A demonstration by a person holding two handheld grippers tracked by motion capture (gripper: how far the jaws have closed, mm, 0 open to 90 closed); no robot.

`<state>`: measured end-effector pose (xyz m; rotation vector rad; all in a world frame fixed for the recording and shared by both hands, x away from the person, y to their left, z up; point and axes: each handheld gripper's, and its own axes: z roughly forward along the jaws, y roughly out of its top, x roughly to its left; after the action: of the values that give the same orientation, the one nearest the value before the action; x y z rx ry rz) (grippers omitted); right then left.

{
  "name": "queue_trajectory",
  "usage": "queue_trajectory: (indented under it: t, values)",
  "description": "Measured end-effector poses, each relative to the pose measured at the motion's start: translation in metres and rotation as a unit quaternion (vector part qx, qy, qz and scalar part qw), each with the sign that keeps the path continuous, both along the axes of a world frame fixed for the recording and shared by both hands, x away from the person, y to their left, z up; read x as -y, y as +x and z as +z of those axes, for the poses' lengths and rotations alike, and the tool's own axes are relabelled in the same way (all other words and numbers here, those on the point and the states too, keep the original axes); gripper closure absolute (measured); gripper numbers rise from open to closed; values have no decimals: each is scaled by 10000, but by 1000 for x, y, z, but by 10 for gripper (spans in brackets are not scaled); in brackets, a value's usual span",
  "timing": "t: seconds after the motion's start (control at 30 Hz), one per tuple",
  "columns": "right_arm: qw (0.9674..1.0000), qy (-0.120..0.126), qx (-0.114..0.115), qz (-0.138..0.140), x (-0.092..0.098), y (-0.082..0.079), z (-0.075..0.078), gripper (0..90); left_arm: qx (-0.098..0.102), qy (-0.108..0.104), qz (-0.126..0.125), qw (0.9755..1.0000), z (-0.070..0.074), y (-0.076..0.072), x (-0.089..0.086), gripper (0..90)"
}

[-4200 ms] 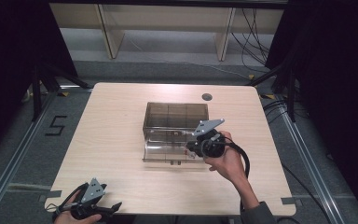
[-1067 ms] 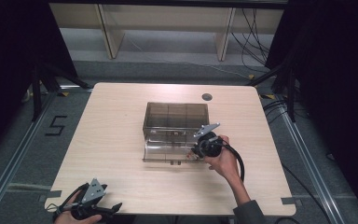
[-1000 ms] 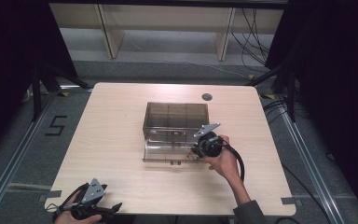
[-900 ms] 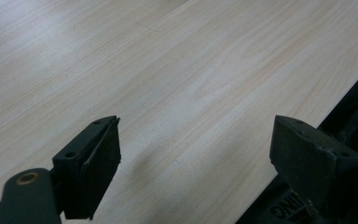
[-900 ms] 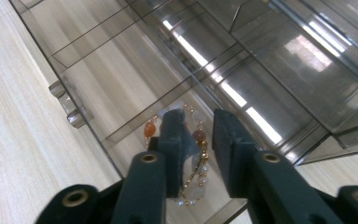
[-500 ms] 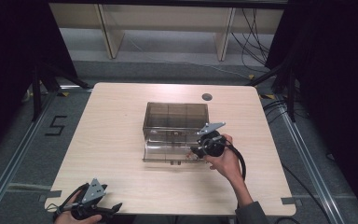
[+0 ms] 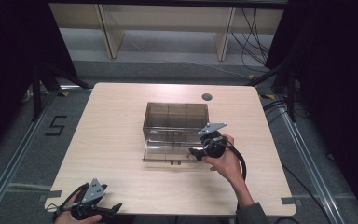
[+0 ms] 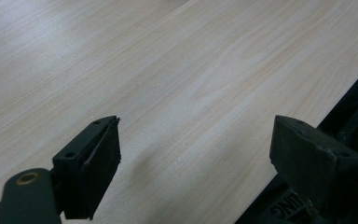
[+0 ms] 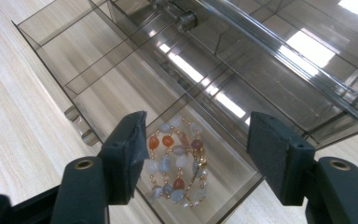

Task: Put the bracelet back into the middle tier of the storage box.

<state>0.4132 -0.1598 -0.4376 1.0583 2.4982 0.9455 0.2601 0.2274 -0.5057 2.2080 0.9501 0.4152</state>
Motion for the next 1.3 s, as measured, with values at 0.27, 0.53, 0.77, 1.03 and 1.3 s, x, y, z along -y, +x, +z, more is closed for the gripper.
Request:
queue_trajectory:
  t: [0.27, 0.53, 0.77, 1.03, 1.3]
  values:
    - [10000, 34, 6, -11, 1, -2, 1, 361, 21, -41, -10, 10000, -1, 0, 0, 162]
    - [9999, -6, -92, 51, -1, -6, 3, 352, 8, -8, -10, 10000, 0, 0, 0, 162]
    - [9996, -31, 152, 240, -2, -6, 3, 346, 59, -3, -25, 10000, 0, 0, 0, 162]
    - [9994, 24, 210, 255, -2, -9, 2, 346, 50, 2, -61, 10000, 1, 0, 0, 162]
    - [9996, 13, 120, 250, 1, -13, 3, 345, 8, 169, -206, 9996, 3, 1, -3, 161]
